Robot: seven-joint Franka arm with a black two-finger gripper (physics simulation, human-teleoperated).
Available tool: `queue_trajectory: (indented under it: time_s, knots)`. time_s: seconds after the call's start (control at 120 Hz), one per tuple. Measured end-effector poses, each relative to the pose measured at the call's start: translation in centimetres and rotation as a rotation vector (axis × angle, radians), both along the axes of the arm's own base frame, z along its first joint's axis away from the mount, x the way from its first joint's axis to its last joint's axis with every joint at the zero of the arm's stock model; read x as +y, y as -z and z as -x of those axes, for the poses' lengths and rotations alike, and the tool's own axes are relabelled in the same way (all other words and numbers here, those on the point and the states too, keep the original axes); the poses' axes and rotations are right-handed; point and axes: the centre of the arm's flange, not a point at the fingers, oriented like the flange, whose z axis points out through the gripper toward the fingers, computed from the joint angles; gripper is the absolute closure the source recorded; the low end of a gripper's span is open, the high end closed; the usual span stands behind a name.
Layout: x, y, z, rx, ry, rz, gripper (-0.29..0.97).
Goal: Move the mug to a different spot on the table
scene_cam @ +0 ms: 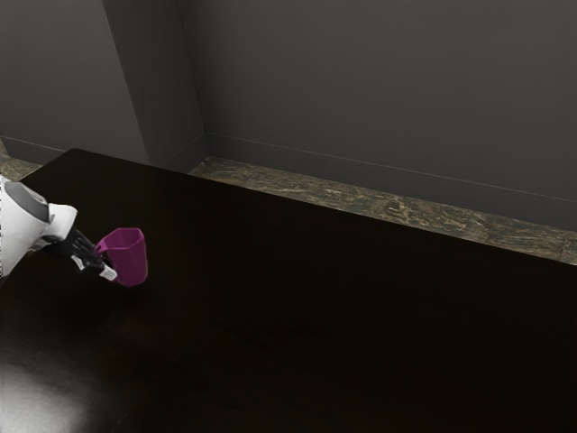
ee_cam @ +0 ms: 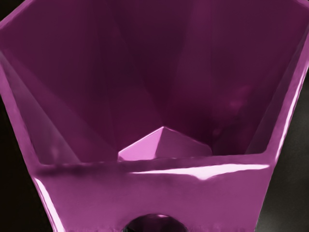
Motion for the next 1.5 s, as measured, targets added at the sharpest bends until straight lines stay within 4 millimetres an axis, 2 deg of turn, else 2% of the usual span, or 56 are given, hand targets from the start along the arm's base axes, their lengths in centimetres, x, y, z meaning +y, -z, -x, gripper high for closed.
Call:
queue_trajectory:
  time_s: [0.108,0.233,0.292,0.358,0.508,0.625,0.792,1.008,1.092,1.292,1.5]
  knots:
    - [-2.8,-0.7,-1.5,-0.021,0.060,0.006,0.70]
    - [-8.3,-0.6,-3.8,-0.028,0.167,0.018,0.73]
    - [-10.1,-0.4,-4.2,-0.025,0.199,0.025,0.74]
    - [-11.0,0.3,-3.5,-0.011,0.205,0.038,0.75]
    - [-12.2,2.1,-0.3,0.018,0.182,0.058,0.76]
    - [-13.8,3.4,1.1,0.035,0.166,0.060,0.76]
    - [-16.7,4.4,1.2,0.038,0.164,0.057,0.76]
    - [-22.4,5.3,0.6,0.048,0.248,0.044,0.75]
    - [-22.7,5.4,0.6,0.047,0.251,0.038,0.75]
    - [-20.6,5.7,0.8,0.050,0.197,0.029,0.77]
    - [-20.8,6.5,0.0,0.059,0.200,0.014,0.76]
